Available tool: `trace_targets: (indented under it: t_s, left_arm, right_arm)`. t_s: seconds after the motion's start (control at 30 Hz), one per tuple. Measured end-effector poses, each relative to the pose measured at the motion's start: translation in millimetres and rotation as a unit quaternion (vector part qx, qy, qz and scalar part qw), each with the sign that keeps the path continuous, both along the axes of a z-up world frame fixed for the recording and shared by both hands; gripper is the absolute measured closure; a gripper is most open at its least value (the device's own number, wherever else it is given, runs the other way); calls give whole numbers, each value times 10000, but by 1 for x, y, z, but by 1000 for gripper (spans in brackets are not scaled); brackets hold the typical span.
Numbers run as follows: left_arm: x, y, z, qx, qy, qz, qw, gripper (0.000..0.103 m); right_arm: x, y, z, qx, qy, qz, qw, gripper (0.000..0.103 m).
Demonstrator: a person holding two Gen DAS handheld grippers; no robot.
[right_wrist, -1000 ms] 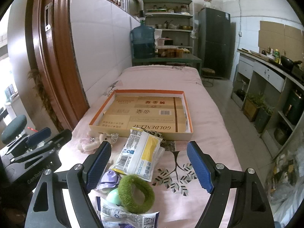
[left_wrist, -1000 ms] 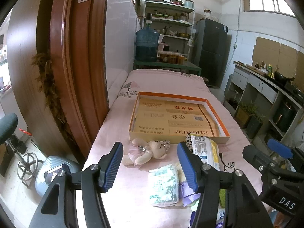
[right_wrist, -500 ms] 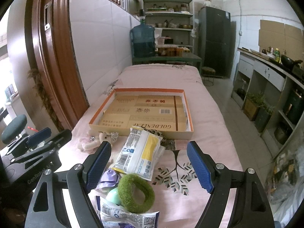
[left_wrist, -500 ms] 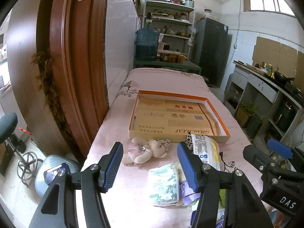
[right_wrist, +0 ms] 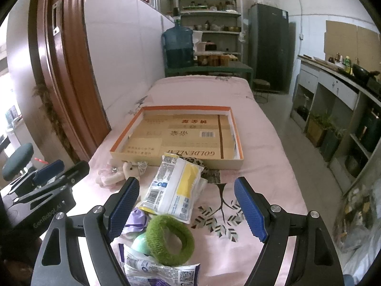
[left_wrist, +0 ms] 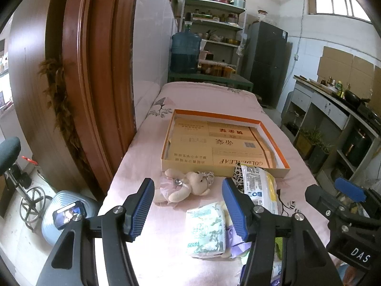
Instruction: Organize soft objects
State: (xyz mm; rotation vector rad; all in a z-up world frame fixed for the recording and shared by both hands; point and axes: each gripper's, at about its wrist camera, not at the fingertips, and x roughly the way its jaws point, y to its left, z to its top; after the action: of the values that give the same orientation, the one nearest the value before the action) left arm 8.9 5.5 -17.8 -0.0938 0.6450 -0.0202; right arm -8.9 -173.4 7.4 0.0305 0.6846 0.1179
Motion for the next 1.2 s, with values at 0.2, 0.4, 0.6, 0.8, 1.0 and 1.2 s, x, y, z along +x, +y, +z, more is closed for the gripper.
trace_targets:
  t_s: [0.2,0.4,0.6,0.8,1.0,1.2]
  left_arm:
    - [0,0,0,19,2,11,10000,44]
    - [1,1,0,18,10,2,10000,44]
    - [1,2,-3,27,28,12,10000,44]
    - [1,2,-3,25,31,-4,10000,44]
    - [1,2,-3,26,33,-1,10000,44]
    - [1,2,-3,27,32,4,10000,44]
  right_arm:
    - [0,0,0,15,41,13,10000,20]
    - [0,-1,-1,23,38,8,10000,20]
    - [1,-1,-2,22,48,10,10000,20]
    - [1,-2,-3,31,62,12,10000,20]
    - [1,-2,-3,36,64,13,10000,20]
    - [1,-2,-3,32,61,9,10000,20]
